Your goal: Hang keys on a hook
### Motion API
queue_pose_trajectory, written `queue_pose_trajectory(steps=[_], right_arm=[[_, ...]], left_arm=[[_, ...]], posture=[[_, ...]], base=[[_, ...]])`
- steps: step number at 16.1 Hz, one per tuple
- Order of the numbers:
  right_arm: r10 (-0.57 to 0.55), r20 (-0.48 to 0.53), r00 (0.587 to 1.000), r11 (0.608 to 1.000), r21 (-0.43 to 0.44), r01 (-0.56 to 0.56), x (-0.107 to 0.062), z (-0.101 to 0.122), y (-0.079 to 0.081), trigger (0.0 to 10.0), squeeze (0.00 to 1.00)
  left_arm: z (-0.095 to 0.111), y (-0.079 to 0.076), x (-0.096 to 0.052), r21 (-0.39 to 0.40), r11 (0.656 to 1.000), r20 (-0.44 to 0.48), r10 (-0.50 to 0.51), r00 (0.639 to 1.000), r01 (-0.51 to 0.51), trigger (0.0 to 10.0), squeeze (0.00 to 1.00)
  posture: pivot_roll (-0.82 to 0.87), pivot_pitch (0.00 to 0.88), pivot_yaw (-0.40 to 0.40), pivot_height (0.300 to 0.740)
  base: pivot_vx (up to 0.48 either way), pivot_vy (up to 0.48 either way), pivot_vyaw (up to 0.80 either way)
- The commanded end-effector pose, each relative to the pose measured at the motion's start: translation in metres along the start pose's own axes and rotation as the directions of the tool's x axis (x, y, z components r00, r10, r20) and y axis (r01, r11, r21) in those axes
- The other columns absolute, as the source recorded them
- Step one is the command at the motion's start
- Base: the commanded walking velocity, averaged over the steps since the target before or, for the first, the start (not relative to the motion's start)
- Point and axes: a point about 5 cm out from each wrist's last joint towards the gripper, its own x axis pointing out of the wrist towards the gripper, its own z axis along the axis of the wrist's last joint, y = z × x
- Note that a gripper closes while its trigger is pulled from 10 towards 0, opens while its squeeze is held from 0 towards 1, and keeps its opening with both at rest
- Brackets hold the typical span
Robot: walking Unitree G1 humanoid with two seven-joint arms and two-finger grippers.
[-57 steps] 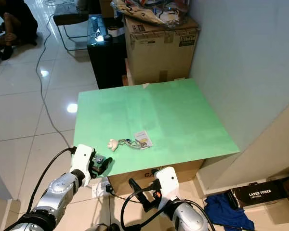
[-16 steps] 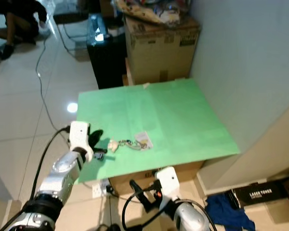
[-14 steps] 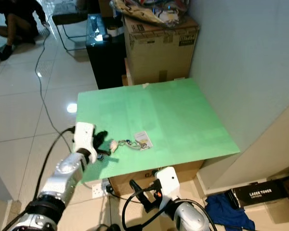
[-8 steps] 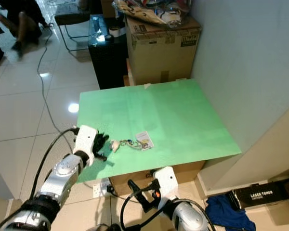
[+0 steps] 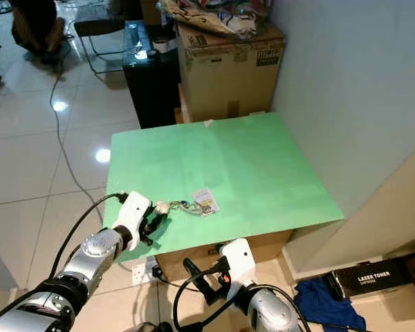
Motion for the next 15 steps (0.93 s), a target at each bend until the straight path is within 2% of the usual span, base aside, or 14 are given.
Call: queue_pose_trajectory(steps=[1,3,7,8,9,15], right_arm=[[0.007,0.005,1.0,1.0,0.008,-0.007,-0.001,0.0,0.003,10.0,0.0],[0.006,0.001,1.0,1.0,0.017,-0.006,-0.003,-0.002,0.004,10.0,0.0],[0.009,-0.003,1.0,1.0,0.016,-0.009,-0.003,-0.002,0.004,10.0,0.0],[0.01,-0.004,1.0,1.0,0.016,-0.01,-0.004,-0.002,0.005,10.0,0.0],[0.01,-0.005,1.0,1.0,0.016,-0.01,-0.005,-0.002,0.005,10.0,0.0],[0.01,-0.011,1.0,1.0,0.019,-0.01,-0.006,-0.003,0.005,10.0,0.0]], left_arm=[[-0.001,0.005,-0.001,0.004,1.0,-0.01,0.014,1.0,-0.014,10.0,1.0],[-0.009,0.017,-0.007,-0.031,0.996,-0.05,0.083,0.995,-0.085,10.0,1.0],[-0.016,0.016,-0.008,-0.058,0.995,-0.078,0.075,0.994,-0.08,10.0,1.0],[-0.018,0.014,-0.008,-0.06,0.995,-0.085,0.069,0.994,-0.074,10.0,0.34],[-0.018,0.013,-0.007,-0.061,0.995,-0.087,0.068,0.994,-0.073,10.0,0.0],[-0.021,0.008,-0.005,-0.057,0.993,-0.126,0.095,0.987,-0.103,10.0,0.0]], posture=[[-0.21,0.078,0.1,0.74],[-0.21,0.08,0.097,0.74],[-0.21,0.085,0.091,0.74],[-0.21,0.087,0.09,0.74],[-0.21,0.089,0.089,0.74],[-0.22,0.091,0.087,0.74]], base=[[0.0,0.0,0.0],[0.0,0.0,0.0],[0.0,0.0,0.0],[0.0,0.0,0.0],[0.0,0.0,0.0],[0.0,0.0,0.0]])
